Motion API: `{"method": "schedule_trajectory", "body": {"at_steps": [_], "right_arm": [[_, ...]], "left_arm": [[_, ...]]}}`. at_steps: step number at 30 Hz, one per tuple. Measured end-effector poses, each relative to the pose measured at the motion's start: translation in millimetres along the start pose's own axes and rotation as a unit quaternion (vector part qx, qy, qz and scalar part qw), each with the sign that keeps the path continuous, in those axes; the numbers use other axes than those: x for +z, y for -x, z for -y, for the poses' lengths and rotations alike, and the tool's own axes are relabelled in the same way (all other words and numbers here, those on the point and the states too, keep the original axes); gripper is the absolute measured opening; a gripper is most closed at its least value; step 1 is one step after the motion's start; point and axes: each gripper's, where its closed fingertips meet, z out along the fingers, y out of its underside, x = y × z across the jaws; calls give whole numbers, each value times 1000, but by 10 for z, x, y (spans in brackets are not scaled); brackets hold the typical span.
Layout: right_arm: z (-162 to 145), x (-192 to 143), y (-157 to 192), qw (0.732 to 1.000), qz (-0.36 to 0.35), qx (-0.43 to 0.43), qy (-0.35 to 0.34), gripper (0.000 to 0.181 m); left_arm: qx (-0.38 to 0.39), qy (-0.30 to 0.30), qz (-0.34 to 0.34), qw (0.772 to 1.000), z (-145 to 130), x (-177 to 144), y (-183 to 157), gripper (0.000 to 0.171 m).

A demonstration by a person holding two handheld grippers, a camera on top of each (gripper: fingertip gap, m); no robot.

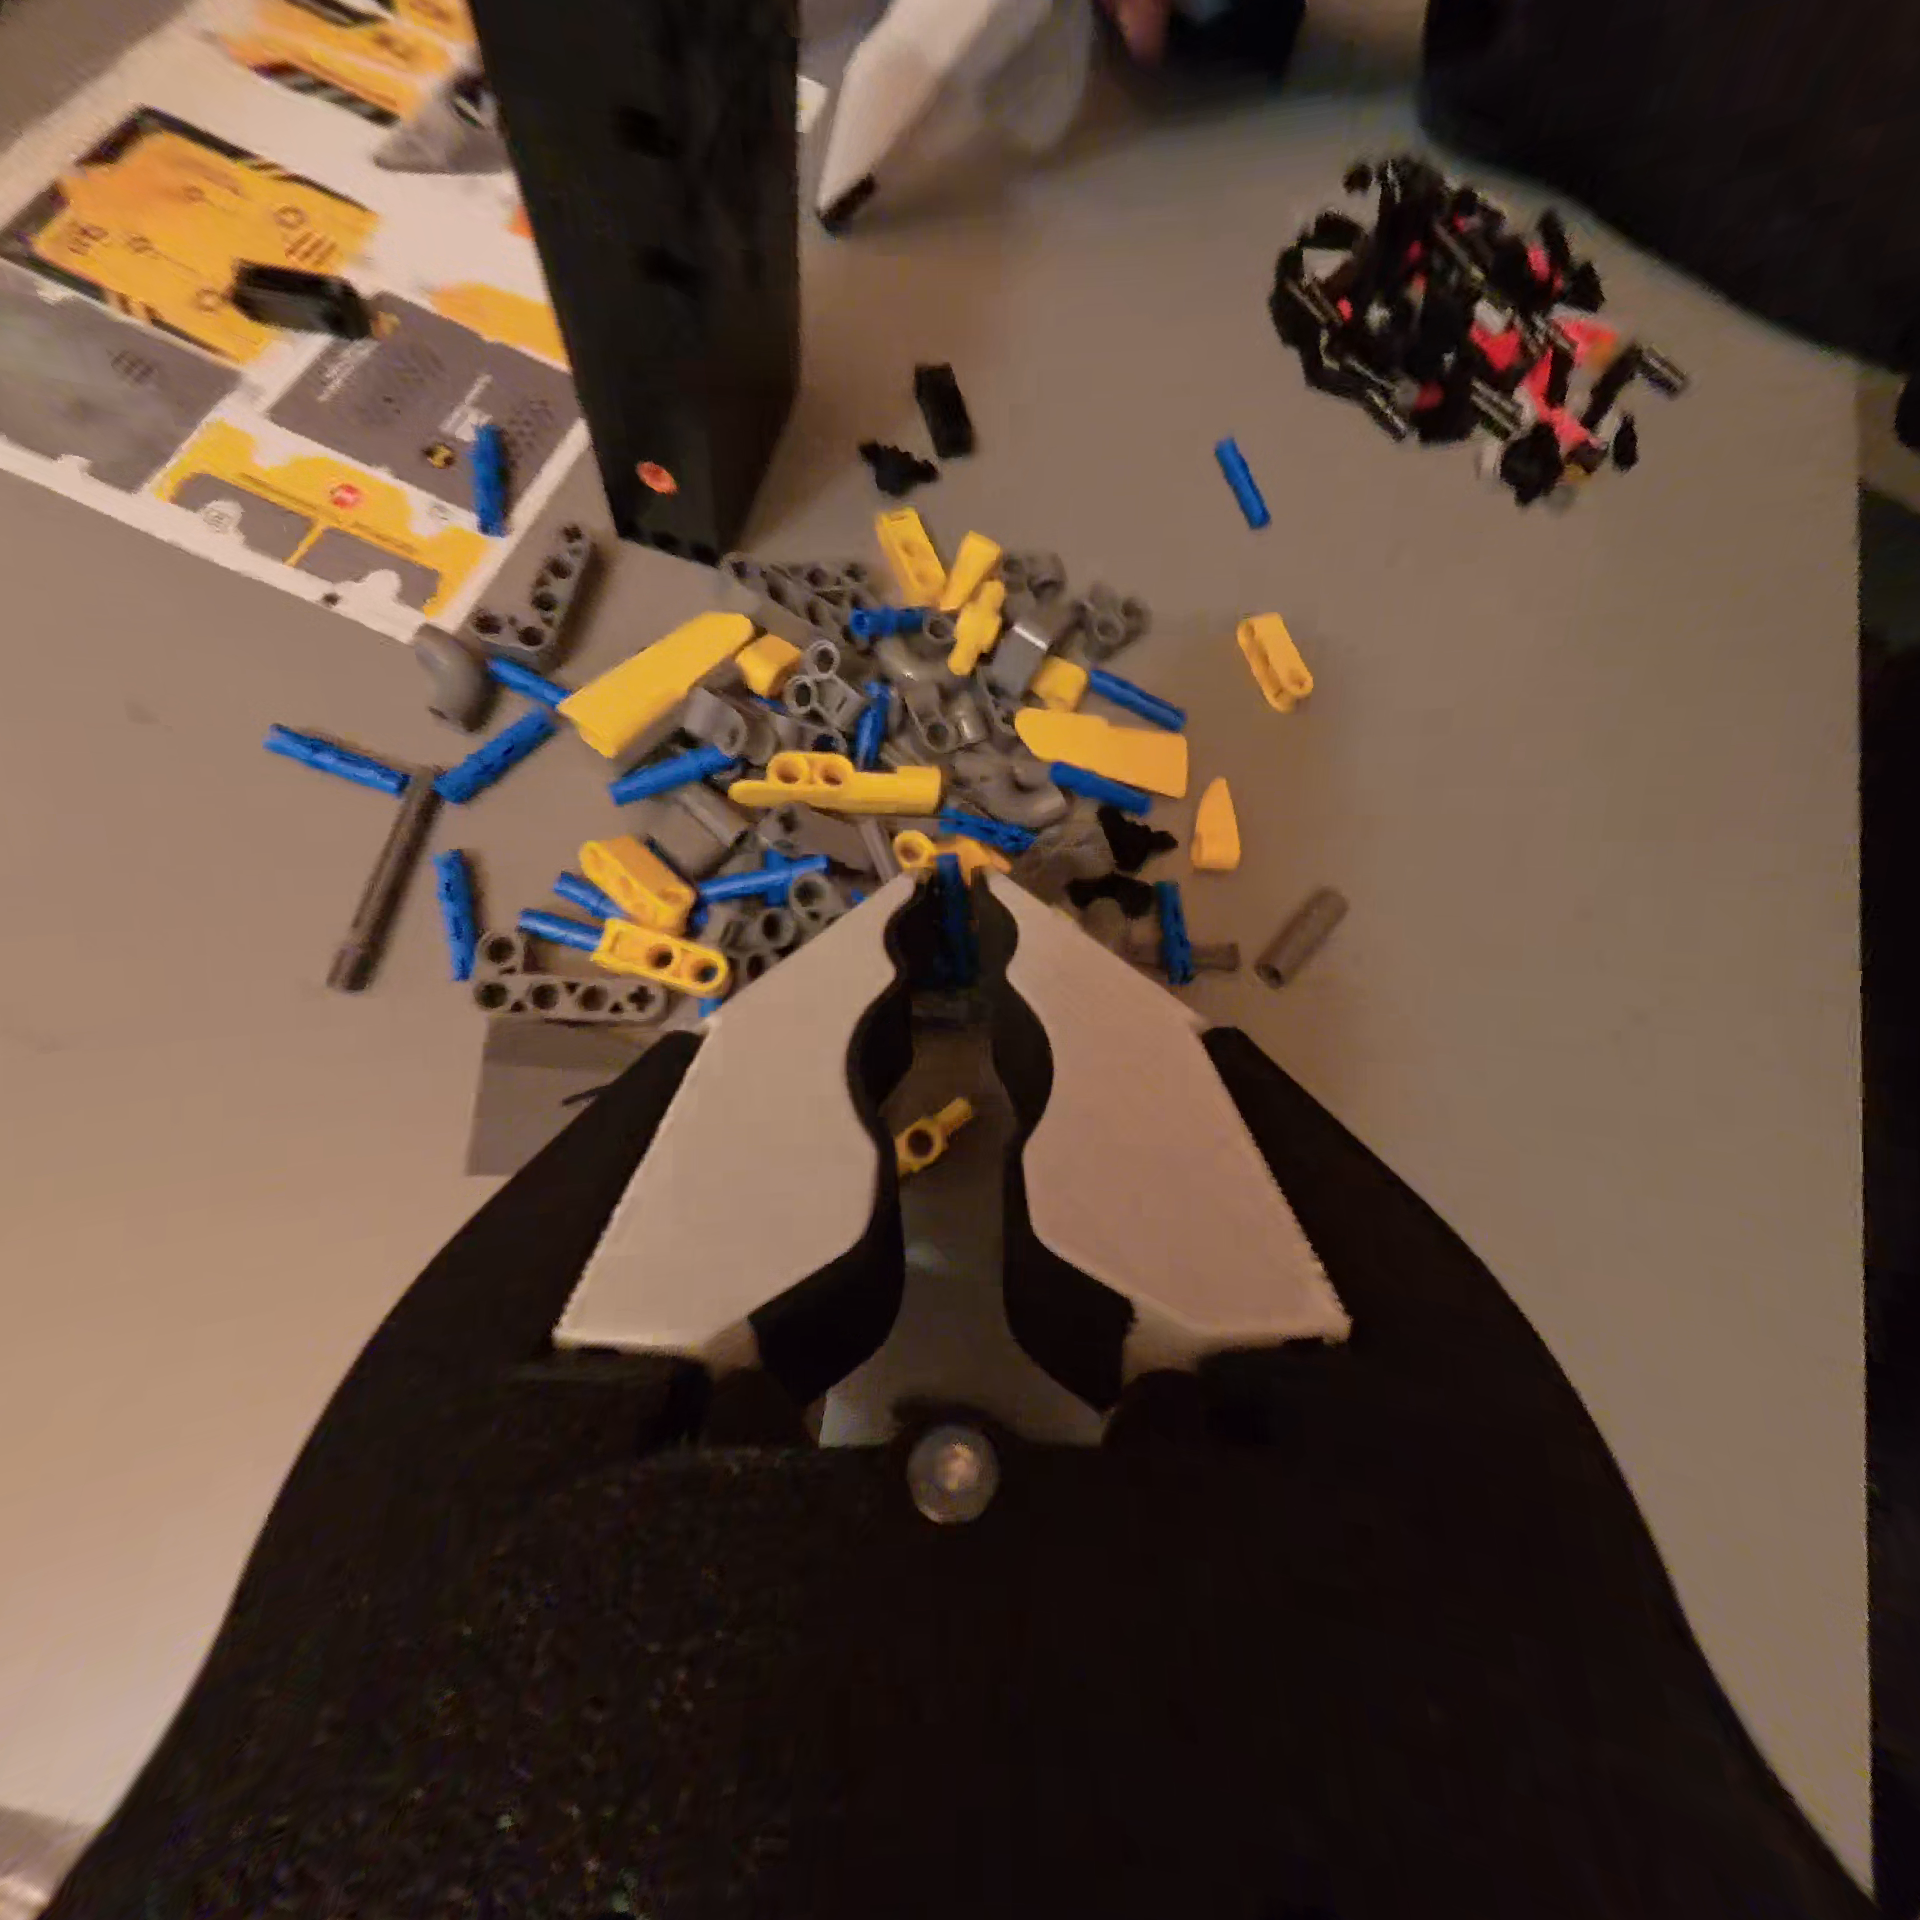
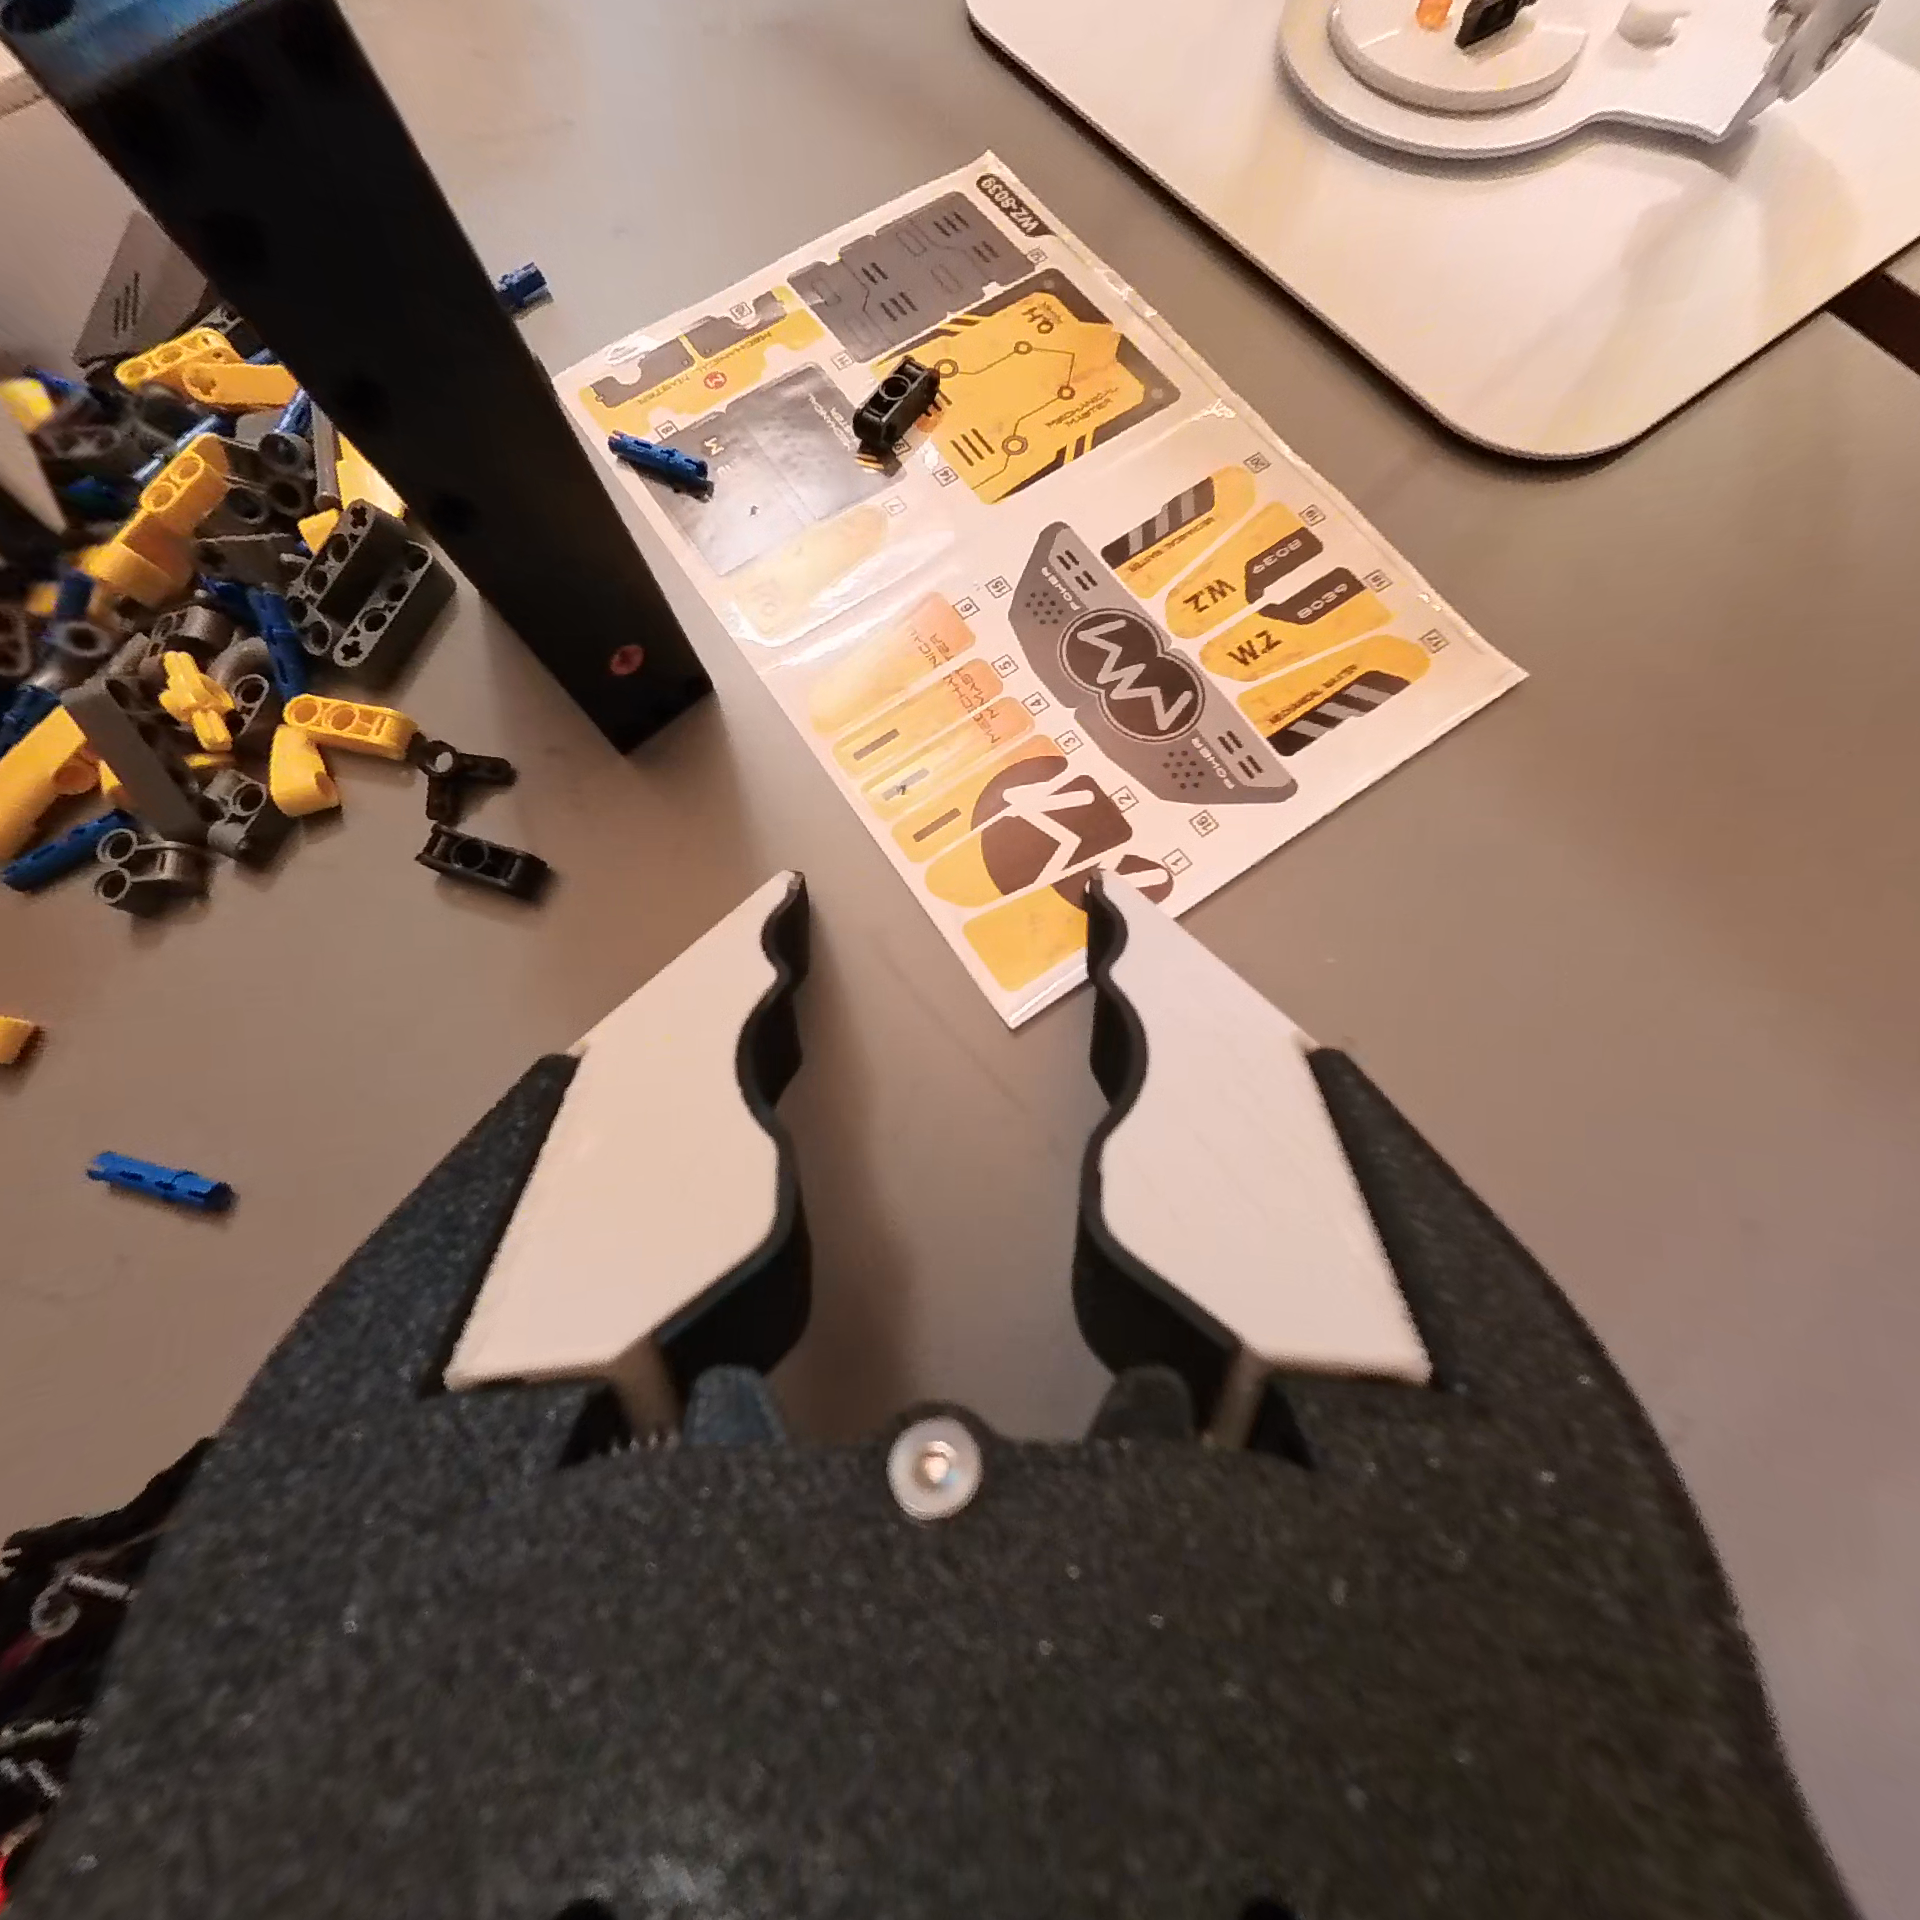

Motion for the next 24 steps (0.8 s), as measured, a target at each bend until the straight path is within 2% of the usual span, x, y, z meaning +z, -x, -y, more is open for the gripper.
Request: {"method": "schedule_trajectory", "body": {"at_steps": [9, 10, 12, 13, 17, 24], "right_arm": [[-3, 5, -2, 1000, -8, -9, 2, 53], [-3, 5, -2, 1000, -9, -10, 2, 53], [-2, 6, -2, 1000, -9, -10, 2, 53], [-2, 6, -2, 1000, -9, -10, 2, 53], [-1, 6, -3, 1000, -9, -11, 2, 53], [1, 7, -3, 1000, -9, -11, 2, 53]], "left_arm": [[37, 0, 32, 999, 90, 144, -133, 10], [25, 2, 14, 1000, 88, 145, -198, 17], [4, 0, -48, 999, 95, 117, -365, 52], [0, 1, -54, 999, 89, 107, -370, 65], [10, 4, -2, 1000, 68, 108, -198, 66], [40, 12, -17, 999, 28, 129, -253, 58]]}}
